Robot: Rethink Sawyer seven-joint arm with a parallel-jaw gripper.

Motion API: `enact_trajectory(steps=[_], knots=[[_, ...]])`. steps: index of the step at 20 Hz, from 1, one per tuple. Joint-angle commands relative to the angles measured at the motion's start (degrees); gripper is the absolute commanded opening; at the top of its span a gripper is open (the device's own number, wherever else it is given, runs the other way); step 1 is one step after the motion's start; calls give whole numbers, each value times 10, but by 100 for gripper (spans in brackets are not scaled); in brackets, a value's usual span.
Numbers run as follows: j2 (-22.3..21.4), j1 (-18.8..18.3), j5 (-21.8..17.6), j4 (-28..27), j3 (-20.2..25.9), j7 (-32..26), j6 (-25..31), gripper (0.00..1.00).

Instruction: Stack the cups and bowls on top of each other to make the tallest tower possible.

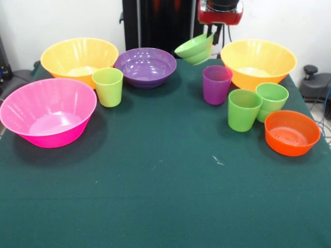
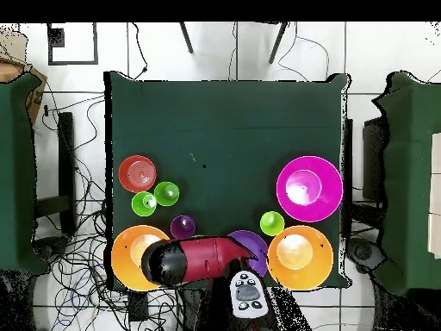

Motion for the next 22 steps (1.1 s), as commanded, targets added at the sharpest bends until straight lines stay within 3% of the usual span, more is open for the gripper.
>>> enact_trajectory(steps=[1, 7, 19, 22], knots=[[25, -8, -1, -89, 63, -17, 65, 0], [35, 0, -7, -125, 68, -14, 72, 0], [50, -12, -4, -182, 95, -38, 146, 0], [53, -15, -22, -195, 96, -54, 155, 0]])
